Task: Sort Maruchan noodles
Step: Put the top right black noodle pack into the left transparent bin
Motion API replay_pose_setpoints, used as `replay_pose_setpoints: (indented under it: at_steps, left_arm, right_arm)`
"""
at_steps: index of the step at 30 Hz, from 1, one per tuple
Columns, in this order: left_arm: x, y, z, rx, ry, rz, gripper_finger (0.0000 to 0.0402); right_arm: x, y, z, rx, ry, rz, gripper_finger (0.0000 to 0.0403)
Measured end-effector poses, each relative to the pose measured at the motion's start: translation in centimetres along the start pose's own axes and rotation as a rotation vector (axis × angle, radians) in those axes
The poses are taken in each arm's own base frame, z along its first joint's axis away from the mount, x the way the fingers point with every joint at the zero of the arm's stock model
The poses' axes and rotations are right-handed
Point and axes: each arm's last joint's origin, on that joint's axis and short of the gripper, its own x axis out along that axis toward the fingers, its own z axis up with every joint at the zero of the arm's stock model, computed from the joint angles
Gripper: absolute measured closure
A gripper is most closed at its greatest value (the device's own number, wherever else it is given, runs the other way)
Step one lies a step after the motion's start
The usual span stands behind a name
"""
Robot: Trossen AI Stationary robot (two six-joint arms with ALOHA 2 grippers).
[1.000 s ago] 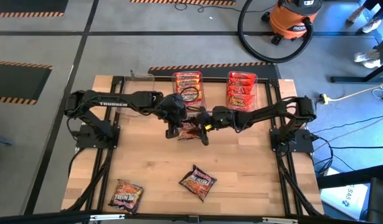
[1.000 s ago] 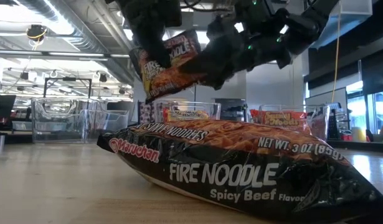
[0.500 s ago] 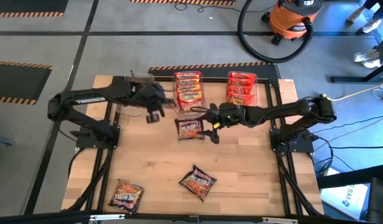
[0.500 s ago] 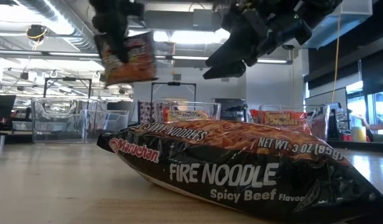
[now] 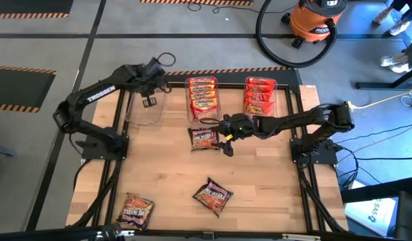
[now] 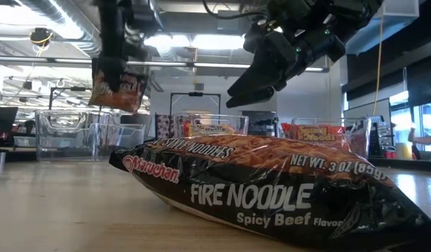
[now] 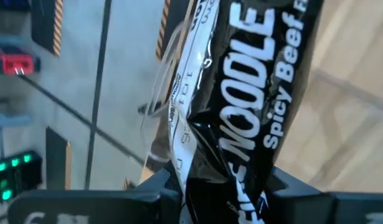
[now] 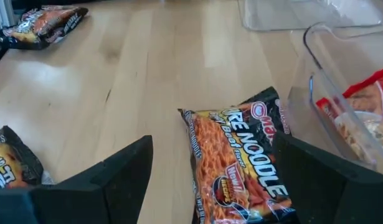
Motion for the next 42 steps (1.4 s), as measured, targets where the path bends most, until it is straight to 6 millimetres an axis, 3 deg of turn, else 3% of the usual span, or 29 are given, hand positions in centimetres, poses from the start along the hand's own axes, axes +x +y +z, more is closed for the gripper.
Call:
replay_pose_setpoints:
  at_steps: [8, 16, 22, 30, 42]
  left_arm:
    - [5.3, 1.6, 0.8, 0.026, 0.154, -0.065, 0.0320]
    - [8.9, 2.5, 2.0, 0.080, 0.124, -0.111, 0.0320]
    - [11.4, 3.5, 1.6, 0.069, 0.125, -0.199, 0.0320]
    - [13.0, 4.5, 1.3, 0.014, 0.067, -0.254, 0.0320]
    - [15.2, 3.6, 2.2, -0.062, 0.071, -0.321, 0.0320]
  right_arm:
    - [0.1, 0.0, -0.1, 0.002, 0.004, 0.000, 0.0095]
    - [0.1, 0.0, -0.1, -0.006, 0.005, 0.001, 0.0095]
    - [0.1, 0.0, -0.1, -0.006, 0.005, 0.013, 0.0095]
    - [0.1, 0.1, -0.1, -0.007, 0.005, 0.027, 0.0095]
    - [0.1, 0.1, 0.0, -0.004, -0.008, 0.027, 0.0095]
